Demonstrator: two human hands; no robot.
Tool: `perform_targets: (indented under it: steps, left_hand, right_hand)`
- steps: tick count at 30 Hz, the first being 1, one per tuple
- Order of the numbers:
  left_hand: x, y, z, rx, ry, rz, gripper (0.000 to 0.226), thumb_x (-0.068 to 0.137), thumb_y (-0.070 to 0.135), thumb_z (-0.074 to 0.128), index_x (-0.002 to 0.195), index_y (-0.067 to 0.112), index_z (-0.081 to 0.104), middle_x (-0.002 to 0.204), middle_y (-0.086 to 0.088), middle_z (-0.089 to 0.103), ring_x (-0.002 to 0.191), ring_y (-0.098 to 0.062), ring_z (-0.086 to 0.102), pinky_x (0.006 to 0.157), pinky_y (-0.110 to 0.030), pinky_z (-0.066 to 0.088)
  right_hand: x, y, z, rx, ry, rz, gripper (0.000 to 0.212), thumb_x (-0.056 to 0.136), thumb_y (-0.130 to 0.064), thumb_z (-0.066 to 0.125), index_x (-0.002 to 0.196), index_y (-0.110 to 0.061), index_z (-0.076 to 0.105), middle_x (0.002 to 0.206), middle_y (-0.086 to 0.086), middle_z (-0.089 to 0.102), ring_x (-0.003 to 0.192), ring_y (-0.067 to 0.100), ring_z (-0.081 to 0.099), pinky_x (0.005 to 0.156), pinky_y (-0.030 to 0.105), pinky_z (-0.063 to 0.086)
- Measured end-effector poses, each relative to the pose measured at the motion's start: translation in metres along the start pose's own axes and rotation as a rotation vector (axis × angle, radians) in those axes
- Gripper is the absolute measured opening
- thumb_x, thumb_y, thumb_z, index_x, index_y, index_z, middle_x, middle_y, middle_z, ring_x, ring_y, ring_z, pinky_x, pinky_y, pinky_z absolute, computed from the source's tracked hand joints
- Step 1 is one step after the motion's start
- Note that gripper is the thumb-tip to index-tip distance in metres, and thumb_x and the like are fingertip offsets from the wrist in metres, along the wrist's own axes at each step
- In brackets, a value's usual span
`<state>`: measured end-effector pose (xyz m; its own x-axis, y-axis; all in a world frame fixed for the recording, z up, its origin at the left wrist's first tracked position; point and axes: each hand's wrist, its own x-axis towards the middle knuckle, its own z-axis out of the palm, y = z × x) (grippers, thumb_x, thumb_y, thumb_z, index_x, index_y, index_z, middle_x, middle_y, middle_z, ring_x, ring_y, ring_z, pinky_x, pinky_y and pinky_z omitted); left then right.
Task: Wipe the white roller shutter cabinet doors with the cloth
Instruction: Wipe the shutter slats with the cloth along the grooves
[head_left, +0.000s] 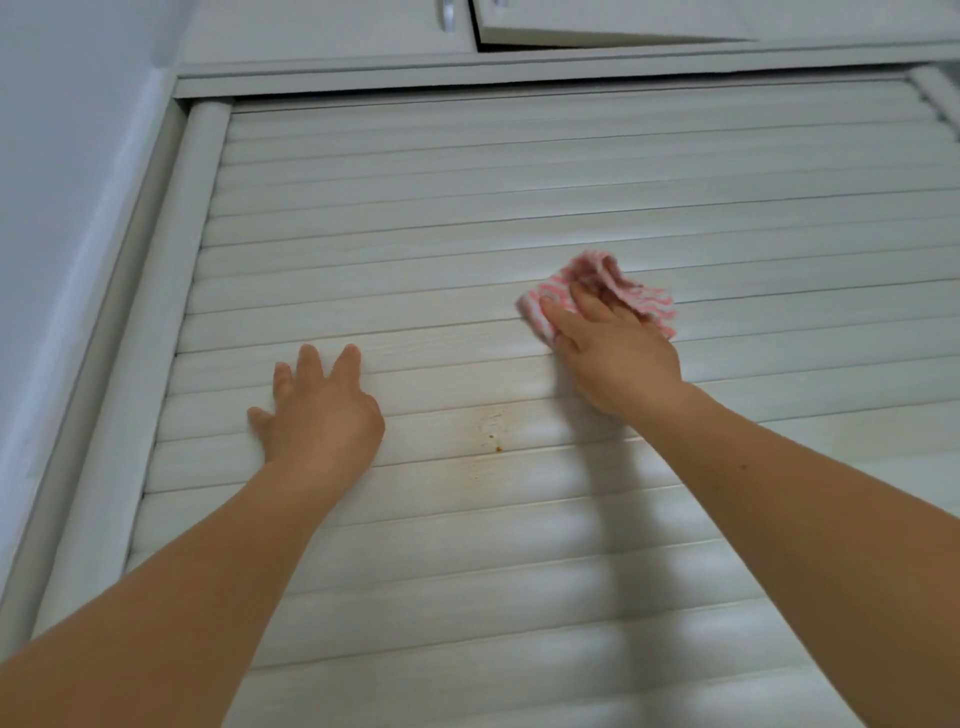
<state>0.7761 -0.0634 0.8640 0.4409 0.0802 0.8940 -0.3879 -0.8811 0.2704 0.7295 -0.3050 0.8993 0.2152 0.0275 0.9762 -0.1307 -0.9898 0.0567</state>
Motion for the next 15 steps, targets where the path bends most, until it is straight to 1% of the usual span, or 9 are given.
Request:
perform_targets:
  steps: [2,4,6,7,8,10,13,15]
  left_hand:
    - [0.0,0.024,-0.001,0.003,0.009,0.046,0.049,0.096,0.019,0.03,0.144,0.02,0.02,0.157,-0.007,0.001,0.144,-0.024,-0.002,0.111,-0.058,0.011]
    - [0.0,0.055,0.001,0.006,-0.014,0.192,0.055,0.095,0.014,0.031,0.147,0.024,0.015,0.157,-0.001,-0.004,0.144,-0.02,-0.006,0.113,-0.056,0.007]
    - [-0.002,0.086,0.004,0.001,-0.057,0.343,0.061,0.094,0.01,0.032,0.148,0.028,0.011,0.158,0.003,-0.004,0.144,-0.016,-0.006,0.114,-0.055,0.005]
    - [-0.003,0.1,0.006,-0.01,-0.085,0.389,0.063,0.093,0.009,0.033,0.149,0.029,0.01,0.158,0.004,-0.003,0.144,-0.015,-0.005,0.114,-0.055,0.005]
    - [-0.004,0.113,0.007,-0.026,-0.11,0.412,0.064,0.093,0.01,0.033,0.149,0.03,0.008,0.158,0.005,-0.002,0.144,-0.015,-0.004,0.113,-0.055,0.005]
    - [-0.006,0.129,0.011,-0.04,-0.128,0.399,0.064,0.094,0.015,0.033,0.149,0.032,0.003,0.157,0.006,0.002,0.144,-0.015,-0.001,0.112,-0.058,0.007]
    - [-0.008,0.137,0.015,0.007,-0.074,0.355,0.062,0.095,0.02,0.03,0.148,0.033,0.0,0.157,0.006,0.008,0.144,-0.017,0.004,0.11,-0.061,0.01]
    - [-0.011,0.139,0.017,0.071,-0.028,0.344,0.06,0.096,0.021,0.027,0.148,0.031,0.0,0.156,0.004,0.012,0.144,-0.018,0.008,0.109,-0.063,0.008]
  right_hand:
    - [0.001,0.004,-0.001,-0.008,-0.021,0.003,0.047,0.101,-0.039,0.03,0.146,-0.044,0.02,0.159,-0.007,0.006,0.146,0.021,0.006,0.113,0.048,0.018]
    - [0.002,0.005,-0.003,-0.008,-0.046,0.001,0.047,0.101,-0.04,0.029,0.146,-0.044,0.019,0.159,-0.007,0.004,0.146,0.022,0.006,0.112,0.05,0.017]
    - [0.002,0.007,-0.006,-0.004,-0.057,-0.009,0.047,0.101,-0.041,0.027,0.146,-0.045,0.016,0.159,-0.007,0.001,0.146,0.022,0.003,0.112,0.05,0.015]
    - [0.001,0.008,-0.008,0.0,-0.063,-0.019,0.047,0.101,-0.043,0.025,0.147,-0.045,0.015,0.159,-0.008,0.0,0.146,0.021,0.002,0.112,0.049,0.014]
    - [0.0,0.011,-0.01,0.006,-0.072,-0.029,0.046,0.102,-0.045,0.022,0.147,-0.045,0.014,0.159,-0.008,-0.001,0.146,0.02,0.002,0.112,0.048,0.014]
    - [-0.003,0.021,-0.013,0.013,-0.089,-0.043,0.046,0.102,-0.046,0.019,0.147,-0.045,0.012,0.159,-0.009,-0.002,0.146,0.02,0.003,0.112,0.047,0.015]
    - [-0.003,0.049,-0.015,-0.012,-0.064,-0.04,0.047,0.102,-0.041,0.022,0.148,-0.044,0.011,0.159,-0.008,-0.002,0.146,0.021,0.005,0.111,0.049,0.016]
    - [-0.002,0.075,-0.018,-0.009,-0.052,0.004,0.048,0.102,-0.04,0.022,0.149,-0.042,0.01,0.159,-0.007,-0.001,0.146,0.02,0.004,0.114,0.051,0.015]
